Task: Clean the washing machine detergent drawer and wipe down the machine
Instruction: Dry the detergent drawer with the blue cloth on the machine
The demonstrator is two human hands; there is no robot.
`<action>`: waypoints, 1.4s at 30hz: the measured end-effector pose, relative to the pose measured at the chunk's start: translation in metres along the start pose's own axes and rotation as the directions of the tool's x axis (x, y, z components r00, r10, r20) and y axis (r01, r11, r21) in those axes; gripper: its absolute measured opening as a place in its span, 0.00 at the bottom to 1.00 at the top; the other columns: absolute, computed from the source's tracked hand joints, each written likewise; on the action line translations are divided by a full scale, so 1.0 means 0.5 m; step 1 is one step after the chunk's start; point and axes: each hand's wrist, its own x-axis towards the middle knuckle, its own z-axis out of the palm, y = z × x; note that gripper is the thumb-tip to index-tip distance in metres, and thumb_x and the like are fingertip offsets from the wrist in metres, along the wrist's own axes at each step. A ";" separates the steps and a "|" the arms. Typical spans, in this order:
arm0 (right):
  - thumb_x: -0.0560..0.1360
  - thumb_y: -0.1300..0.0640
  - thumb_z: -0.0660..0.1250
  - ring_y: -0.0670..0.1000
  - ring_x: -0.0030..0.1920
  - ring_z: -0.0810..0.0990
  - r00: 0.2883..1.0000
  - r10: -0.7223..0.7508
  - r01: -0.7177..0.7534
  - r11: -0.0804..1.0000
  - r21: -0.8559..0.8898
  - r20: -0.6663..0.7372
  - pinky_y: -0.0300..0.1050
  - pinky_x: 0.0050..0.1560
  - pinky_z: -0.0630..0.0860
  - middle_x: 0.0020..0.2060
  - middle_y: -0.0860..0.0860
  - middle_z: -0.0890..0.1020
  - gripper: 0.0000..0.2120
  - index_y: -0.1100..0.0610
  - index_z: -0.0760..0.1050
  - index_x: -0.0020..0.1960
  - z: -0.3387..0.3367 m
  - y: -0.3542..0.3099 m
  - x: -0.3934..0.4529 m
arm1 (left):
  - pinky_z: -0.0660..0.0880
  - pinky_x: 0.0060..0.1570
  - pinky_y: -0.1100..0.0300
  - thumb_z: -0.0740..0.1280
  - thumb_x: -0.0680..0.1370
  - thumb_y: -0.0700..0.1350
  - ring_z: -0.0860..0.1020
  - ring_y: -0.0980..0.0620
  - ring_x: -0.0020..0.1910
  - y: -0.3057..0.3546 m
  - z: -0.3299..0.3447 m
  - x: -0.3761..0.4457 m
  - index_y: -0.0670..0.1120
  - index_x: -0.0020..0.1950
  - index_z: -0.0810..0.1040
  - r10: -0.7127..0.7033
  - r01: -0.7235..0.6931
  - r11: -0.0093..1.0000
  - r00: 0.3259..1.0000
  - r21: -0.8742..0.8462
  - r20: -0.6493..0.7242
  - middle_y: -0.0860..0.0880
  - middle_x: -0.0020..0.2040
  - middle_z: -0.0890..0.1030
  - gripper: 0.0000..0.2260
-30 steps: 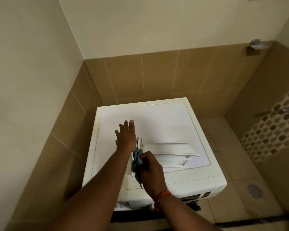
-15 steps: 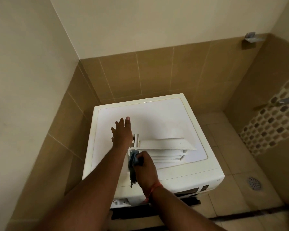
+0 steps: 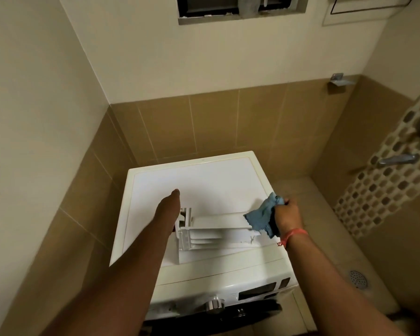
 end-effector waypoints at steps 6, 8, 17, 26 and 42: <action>0.74 0.70 0.54 0.55 0.28 0.69 0.963 -0.009 -0.085 0.939 0.332 0.271 0.48 0.30 0.68 0.28 0.55 0.70 0.13 0.58 0.66 0.34 0.031 0.007 -0.024 | 0.67 0.53 0.54 0.63 0.79 0.47 0.73 0.49 0.47 0.016 -0.022 -0.018 0.43 0.61 0.78 0.059 -0.066 0.950 0.998 -0.305 -0.030 0.47 0.57 0.77 0.14; 0.76 0.70 0.55 0.57 0.30 0.75 0.974 -0.002 -0.098 0.897 0.432 0.225 0.49 0.32 0.74 0.30 0.58 0.75 0.10 0.59 0.69 0.40 0.035 0.008 -0.031 | 0.67 0.52 0.54 0.65 0.77 0.49 0.74 0.50 0.51 0.006 -0.033 -0.024 0.48 0.57 0.79 0.128 -0.151 0.914 0.988 -0.378 -0.085 0.51 0.54 0.78 0.11; 0.78 0.66 0.58 0.52 0.32 0.82 0.969 0.046 -0.129 0.932 0.339 0.241 0.45 0.30 0.78 0.41 0.57 0.80 0.06 0.59 0.71 0.50 0.056 0.069 -0.041 | 0.76 0.39 0.67 0.59 0.73 0.29 0.73 0.49 0.60 -0.146 -0.024 -0.069 0.56 0.58 0.77 0.274 -0.278 0.863 0.959 -0.422 -0.072 0.51 0.63 0.74 0.25; 0.80 0.60 0.56 0.54 0.46 0.80 0.978 -0.207 0.208 0.974 -0.087 0.022 0.43 0.41 0.73 0.42 0.48 0.80 0.08 0.49 0.72 0.49 0.073 0.095 -0.074 | 0.77 0.57 0.54 0.62 0.75 0.29 0.71 0.46 0.65 -0.193 0.002 -0.080 0.48 0.59 0.74 0.389 -0.431 0.887 0.890 -0.163 -0.238 0.49 0.63 0.67 0.18; 0.66 0.64 0.69 0.50 0.51 0.78 0.558 -0.604 0.827 0.346 -0.444 0.569 0.44 0.50 0.77 0.50 0.46 0.81 0.24 0.45 0.79 0.58 0.132 0.145 -0.138 | 0.47 0.76 0.44 0.43 0.81 0.62 0.40 0.42 0.79 -0.165 0.024 0.000 0.48 0.81 0.52 0.534 -0.351 0.529 0.845 0.773 0.018 0.44 0.81 0.42 0.31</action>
